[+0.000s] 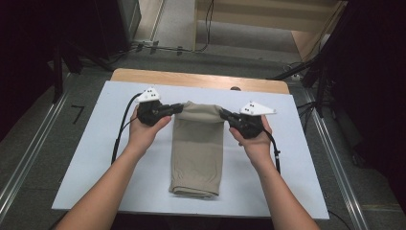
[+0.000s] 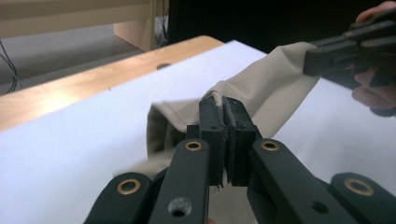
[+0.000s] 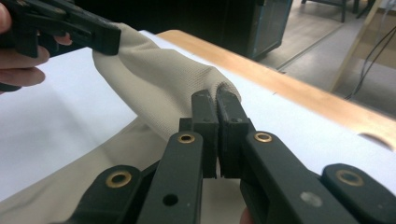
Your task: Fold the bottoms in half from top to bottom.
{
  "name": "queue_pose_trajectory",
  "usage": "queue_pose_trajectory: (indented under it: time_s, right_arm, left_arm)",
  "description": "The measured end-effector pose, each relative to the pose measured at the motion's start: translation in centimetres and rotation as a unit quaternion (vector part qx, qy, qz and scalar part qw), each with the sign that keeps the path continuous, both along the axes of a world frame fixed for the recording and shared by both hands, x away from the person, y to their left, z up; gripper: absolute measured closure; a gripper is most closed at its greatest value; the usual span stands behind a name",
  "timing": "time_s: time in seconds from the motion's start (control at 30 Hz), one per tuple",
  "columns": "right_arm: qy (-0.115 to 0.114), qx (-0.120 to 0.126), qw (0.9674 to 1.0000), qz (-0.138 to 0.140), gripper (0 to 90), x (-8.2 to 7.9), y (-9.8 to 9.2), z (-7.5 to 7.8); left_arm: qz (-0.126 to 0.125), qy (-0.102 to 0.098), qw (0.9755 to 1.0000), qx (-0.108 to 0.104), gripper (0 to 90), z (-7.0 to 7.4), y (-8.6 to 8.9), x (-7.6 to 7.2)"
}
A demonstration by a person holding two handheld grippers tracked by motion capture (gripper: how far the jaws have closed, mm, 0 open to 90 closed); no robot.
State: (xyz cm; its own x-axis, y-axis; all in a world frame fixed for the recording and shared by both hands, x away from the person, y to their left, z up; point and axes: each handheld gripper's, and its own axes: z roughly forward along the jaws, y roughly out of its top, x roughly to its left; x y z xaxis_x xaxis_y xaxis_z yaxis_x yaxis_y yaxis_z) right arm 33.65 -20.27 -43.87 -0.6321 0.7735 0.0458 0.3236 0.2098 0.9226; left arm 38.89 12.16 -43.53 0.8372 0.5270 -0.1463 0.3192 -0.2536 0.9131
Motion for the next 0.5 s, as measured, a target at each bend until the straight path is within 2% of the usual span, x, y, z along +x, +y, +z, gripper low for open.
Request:
queue_pose_trajectory:
  time_s: [0.1, 0.13, 0.23, 0.3, 0.37, 0.43, 0.5]
  right_arm:
    - [0.006, 0.006, 1.0000, 0.004, 86.1, -2.2, 0.1, -1.0]
    - [0.008, 0.001, 0.9999, 0.006, 86.1, -2.9, 0.1, -1.4]
    - [0.015, 0.004, 0.9998, 0.016, 86.2, -4.9, 0.1, -2.5]
    - [0.019, 0.007, 0.9996, 0.020, 86.1, -6.2, 0.1, -3.2]
    - [0.023, 0.014, 0.9993, 0.026, 86.1, -7.6, 0.2, -3.8]
    - [0.024, 0.016, 0.9990, 0.033, 86.1, -8.9, 0.3, -4.3]
    - [0.022, 0.019, 0.9988, 0.040, 86.1, -10.1, 0.3, -4.8]
  left_arm:
    - [-0.011, 0.005, 0.9999, 0.001, 88.6, -1.3, 0.4, -2.3]
    - [-0.012, 0.005, 0.9999, 0.008, 88.6, -1.7, 0.5, -3.1]
    - [-0.025, 0.011, 0.9995, 0.012, 88.6, -2.9, 0.7, -5.2]
    - [-0.032, 0.015, 0.9993, 0.013, 88.5, -3.5, 1.1, -6.6]
    - [-0.039, 0.011, 0.9989, 0.023, 88.5, -3.9, 1.3, -8.0]
    - [-0.048, 0.019, 0.9985, 0.016, 88.5, -4.3, 1.6, -9.2]
    - [-0.056, 0.018, 0.9980, 0.022, 88.5, -4.6, 1.8, -10.4]
